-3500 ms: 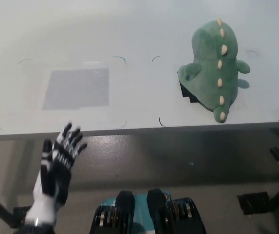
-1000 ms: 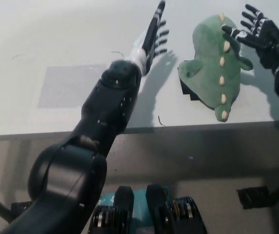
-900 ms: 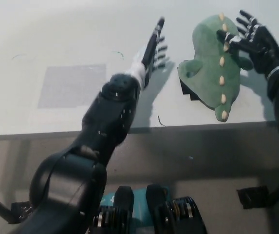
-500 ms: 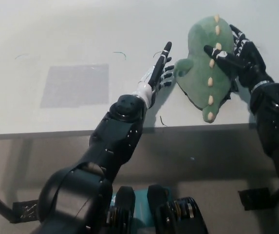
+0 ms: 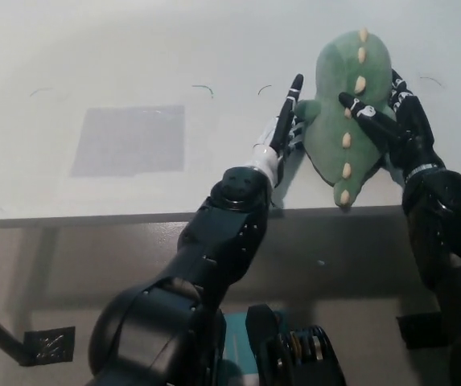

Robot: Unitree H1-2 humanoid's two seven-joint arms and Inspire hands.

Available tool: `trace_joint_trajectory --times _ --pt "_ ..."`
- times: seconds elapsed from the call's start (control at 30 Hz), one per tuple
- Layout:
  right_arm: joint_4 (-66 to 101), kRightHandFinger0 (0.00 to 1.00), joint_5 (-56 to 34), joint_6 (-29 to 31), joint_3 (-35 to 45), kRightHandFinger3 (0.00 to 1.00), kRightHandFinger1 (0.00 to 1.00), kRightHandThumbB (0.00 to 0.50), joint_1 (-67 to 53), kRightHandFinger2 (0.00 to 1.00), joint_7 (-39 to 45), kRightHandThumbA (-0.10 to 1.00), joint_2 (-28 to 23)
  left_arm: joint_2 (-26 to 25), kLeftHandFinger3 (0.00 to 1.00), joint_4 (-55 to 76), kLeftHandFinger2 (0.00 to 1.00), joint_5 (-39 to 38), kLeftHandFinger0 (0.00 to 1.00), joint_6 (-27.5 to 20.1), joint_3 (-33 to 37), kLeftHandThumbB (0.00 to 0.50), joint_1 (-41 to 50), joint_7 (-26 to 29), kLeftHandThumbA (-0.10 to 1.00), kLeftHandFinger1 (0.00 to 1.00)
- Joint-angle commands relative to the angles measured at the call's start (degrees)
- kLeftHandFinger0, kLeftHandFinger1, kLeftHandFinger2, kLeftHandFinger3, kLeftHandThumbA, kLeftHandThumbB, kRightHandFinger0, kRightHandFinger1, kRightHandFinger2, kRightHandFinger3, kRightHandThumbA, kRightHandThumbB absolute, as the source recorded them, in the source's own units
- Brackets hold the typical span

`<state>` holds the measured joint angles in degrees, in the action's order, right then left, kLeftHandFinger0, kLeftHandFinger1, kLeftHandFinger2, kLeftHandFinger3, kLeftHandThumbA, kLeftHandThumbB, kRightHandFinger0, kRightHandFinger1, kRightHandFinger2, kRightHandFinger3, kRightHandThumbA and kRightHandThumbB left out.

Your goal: Use both hands to pick up a dinasour on the right side and move it to the left side

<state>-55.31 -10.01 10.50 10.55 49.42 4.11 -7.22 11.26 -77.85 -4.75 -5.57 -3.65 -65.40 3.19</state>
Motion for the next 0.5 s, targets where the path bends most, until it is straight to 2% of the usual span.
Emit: trace_joint_trajectory --times 0.0,0.07,0.13,0.23,0.33,0.4,0.47 --pt "4.8 1.0 2.5 2.3 -1.7 1.0 1.0 0.075 -0.1 1.0 -3.3 1.0 2.2 5.4 1.0 0.4 1.0 1.3 1.0 0.4 1.8 0.155 -4.2 -0.9 1.0 1.0" --pt "5.8 1.0 2.3 1.3 -1.7 1.0 1.0 0.078 -0.4 1.0 -3.4 1.0 2.5 5.3 1.0 0.3 1.0 1.0 1.0 -1.3 1.8 0.148 -4.0 -1.6 1.0 1.0" --pt "6.9 1.0 2.1 -0.2 -1.9 1.0 1.0 0.062 -0.7 1.0 -3.6 1.0 2.9 5.0 1.0 0.5 1.0 0.6 1.0 -2.8 1.7 0.17 -3.5 -2.5 1.0 1.0" --pt "6.6 1.0 2.4 0.0 -2.7 1.0 1.0 0.075 -0.5 1.0 -3.0 1.0 3.0 4.6 1.0 0.5 1.0 0.6 1.0 -3.4 1.7 0.199 -3.2 -3.0 1.0 1.0" --pt "6.1 1.0 2.6 -0.5 -3.3 1.0 1.0 0.084 -0.4 1.0 -3.0 1.0 2.8 4.5 1.0 0.3 1.0 0.4 1.0 -3.3 1.6 0.184 -3.1 -3.1 1.0 1.0" --pt "5.2 1.0 2.1 -0.3 -3.3 1.0 1.0 0.065 -0.2 1.0 -2.6 1.0 3.3 4.0 1.0 0.4 1.0 0.5 1.0 -3.4 1.7 0.175 -2.8 -3.3 1.0 1.0" --pt "5.3 1.0 1.8 -0.8 -3.4 1.0 1.0 0.088 -0.6 1.0 -2.3 1.0 3.2 4.3 1.0 0.1 1.0 0.5 1.0 -2.4 1.6 0.187 -2.7 -2.9 1.0 1.0"
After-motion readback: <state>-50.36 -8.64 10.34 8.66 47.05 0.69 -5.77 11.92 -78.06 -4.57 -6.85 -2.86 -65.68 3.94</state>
